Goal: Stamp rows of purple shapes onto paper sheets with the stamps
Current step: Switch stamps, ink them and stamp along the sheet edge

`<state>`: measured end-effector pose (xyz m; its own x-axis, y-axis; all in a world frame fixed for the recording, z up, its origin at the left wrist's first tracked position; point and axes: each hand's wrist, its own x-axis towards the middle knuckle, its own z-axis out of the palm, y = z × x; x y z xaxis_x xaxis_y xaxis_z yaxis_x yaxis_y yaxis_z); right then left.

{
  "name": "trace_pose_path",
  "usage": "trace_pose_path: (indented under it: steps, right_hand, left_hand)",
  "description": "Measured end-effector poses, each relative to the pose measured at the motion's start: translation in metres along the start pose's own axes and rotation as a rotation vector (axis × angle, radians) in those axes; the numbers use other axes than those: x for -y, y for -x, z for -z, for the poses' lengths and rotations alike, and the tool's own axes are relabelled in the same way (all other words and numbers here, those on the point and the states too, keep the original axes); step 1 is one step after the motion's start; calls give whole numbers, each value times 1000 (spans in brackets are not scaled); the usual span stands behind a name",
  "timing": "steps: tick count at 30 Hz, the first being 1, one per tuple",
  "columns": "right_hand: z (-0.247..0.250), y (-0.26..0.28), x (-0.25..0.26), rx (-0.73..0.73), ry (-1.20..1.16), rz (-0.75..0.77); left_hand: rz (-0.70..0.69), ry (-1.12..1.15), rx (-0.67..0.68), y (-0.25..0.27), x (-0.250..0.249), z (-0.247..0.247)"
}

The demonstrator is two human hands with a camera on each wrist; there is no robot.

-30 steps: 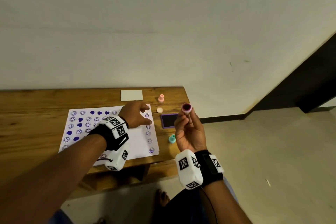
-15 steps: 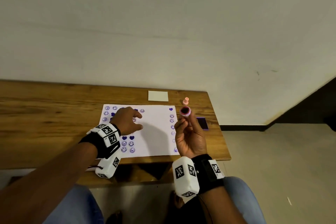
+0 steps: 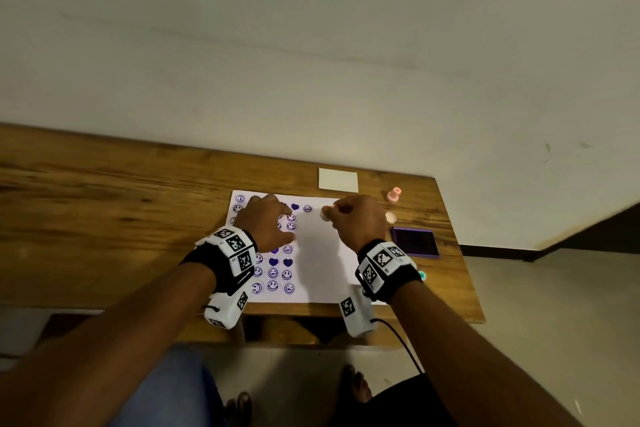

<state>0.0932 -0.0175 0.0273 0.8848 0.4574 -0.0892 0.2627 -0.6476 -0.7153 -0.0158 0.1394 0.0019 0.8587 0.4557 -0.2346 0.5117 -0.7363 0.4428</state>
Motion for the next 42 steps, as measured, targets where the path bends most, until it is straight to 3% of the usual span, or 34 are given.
trace_pose_path:
  steps: [9, 42]
  right_hand:
    - [-7, -35, 5, 24, 179, -11]
    - [-27, -55, 7, 60, 306, -13]
  left_hand:
    - [-2, -212, 72, -21, -23, -10]
    - [98, -157, 150, -26, -38, 4]
